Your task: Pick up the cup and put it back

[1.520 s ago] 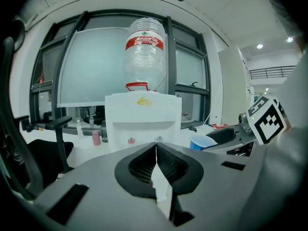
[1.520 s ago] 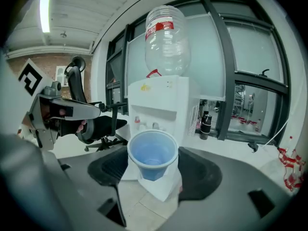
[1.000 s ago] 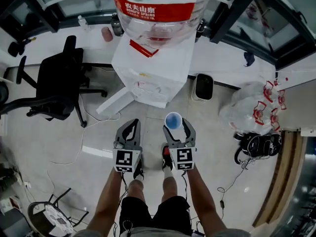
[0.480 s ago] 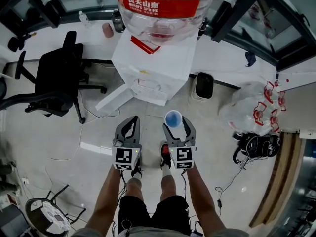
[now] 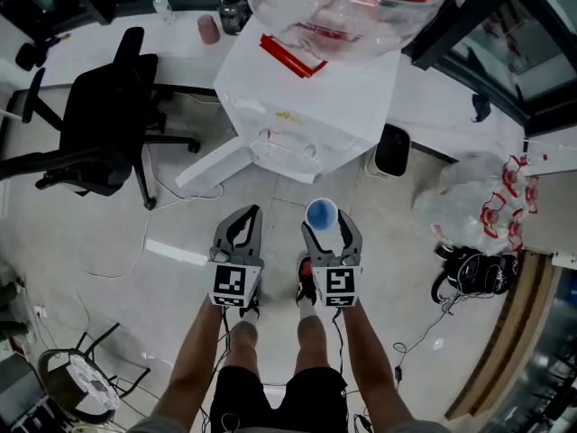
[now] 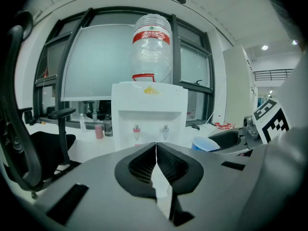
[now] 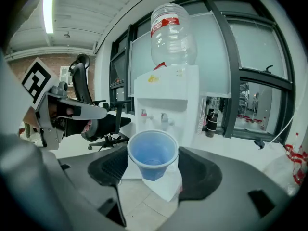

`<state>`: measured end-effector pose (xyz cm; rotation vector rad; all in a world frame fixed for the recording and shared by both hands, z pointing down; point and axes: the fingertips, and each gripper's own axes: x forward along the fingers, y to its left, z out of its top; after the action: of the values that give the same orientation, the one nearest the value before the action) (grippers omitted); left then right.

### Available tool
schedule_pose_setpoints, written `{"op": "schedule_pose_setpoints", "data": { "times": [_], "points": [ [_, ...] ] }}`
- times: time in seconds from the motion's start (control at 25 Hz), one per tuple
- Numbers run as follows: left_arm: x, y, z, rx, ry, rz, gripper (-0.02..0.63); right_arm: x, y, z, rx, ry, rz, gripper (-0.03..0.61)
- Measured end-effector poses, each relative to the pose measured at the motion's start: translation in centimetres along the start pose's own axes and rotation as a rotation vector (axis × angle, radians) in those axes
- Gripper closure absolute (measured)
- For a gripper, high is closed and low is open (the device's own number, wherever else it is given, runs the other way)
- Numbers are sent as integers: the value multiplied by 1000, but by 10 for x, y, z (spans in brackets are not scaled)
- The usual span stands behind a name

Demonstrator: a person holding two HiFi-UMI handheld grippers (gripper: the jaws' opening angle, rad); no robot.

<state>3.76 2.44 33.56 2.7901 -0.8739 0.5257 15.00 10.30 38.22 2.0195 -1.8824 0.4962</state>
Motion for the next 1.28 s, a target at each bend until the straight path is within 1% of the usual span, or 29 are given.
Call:
{"op": "schedule_pose_setpoints", "data": {
  "times": [0.24, 0.4, 0.56, 0.84, 1.04, 1.28],
  "points": [
    [21, 12, -52, -19, 10, 0, 589, 44, 13, -59, 12, 16, 32, 244],
    [42, 23, -101, -26, 17, 13, 589, 81, 16, -103, 15, 34, 38, 244],
    [57, 30, -150, -62, 30, 26, 588, 111, 15, -151, 2, 45, 45, 244],
    [89, 47, -223, -47, 54, 43, 589, 168, 11, -213, -19, 51, 55, 244],
    [111, 56, -262, -39, 53, 46, 588, 206, 10, -249, -42, 54, 62, 244],
    [138, 67, -293, -22, 32, 50, 588, 249, 3, -277, -57, 51, 65, 244]
  ]
}}
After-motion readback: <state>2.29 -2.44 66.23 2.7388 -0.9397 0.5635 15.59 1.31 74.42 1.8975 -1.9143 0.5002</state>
